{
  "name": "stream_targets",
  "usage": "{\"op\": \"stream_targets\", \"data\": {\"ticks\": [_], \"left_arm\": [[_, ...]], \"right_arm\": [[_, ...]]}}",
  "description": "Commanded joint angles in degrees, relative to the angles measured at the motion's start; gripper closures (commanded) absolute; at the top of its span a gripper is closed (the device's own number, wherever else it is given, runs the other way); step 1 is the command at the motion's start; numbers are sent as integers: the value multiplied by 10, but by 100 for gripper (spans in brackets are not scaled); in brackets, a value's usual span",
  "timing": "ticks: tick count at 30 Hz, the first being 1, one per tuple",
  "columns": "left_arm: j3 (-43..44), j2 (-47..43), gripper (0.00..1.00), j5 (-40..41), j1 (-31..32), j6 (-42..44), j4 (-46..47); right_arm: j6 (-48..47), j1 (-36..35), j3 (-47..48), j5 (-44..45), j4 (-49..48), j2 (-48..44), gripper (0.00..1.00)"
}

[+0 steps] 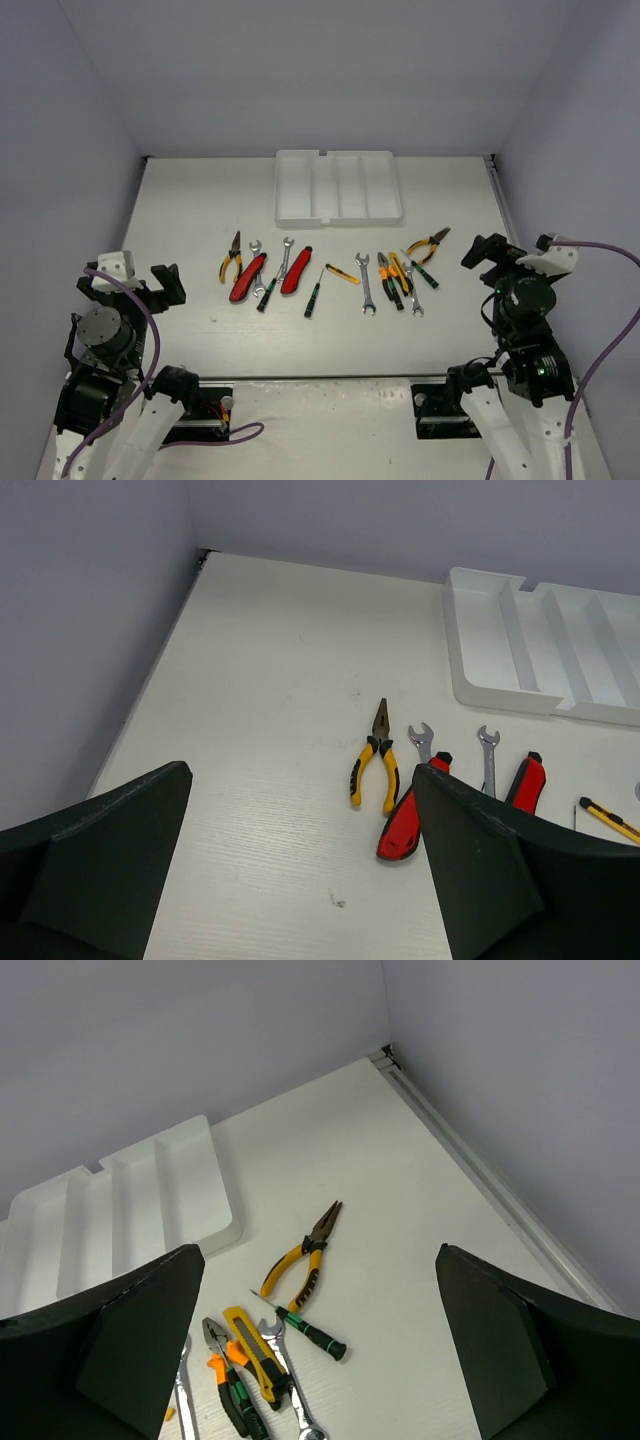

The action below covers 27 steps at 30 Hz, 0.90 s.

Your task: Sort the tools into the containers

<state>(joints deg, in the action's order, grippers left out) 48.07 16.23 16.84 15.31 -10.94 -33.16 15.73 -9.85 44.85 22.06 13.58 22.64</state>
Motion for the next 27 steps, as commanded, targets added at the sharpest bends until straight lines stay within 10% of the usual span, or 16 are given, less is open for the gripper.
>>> {"op": "stream_targets", "data": {"ticks": [1,13,20,27], "left_arm": [[3,19,9,-4,2,-4,48],[133,185,9,-23,2,-14,39],[82,219,9,-39,-7,-15,69],[70,220,9,-37,-8,-11,57]], "right_arm": [[34,-4,24,4,-24,80,0],[165,-2,73,-14,-22,428,1],[200,7,94,-10,-25,597,29],[205,16,104,-35,-56,672,35]]}}
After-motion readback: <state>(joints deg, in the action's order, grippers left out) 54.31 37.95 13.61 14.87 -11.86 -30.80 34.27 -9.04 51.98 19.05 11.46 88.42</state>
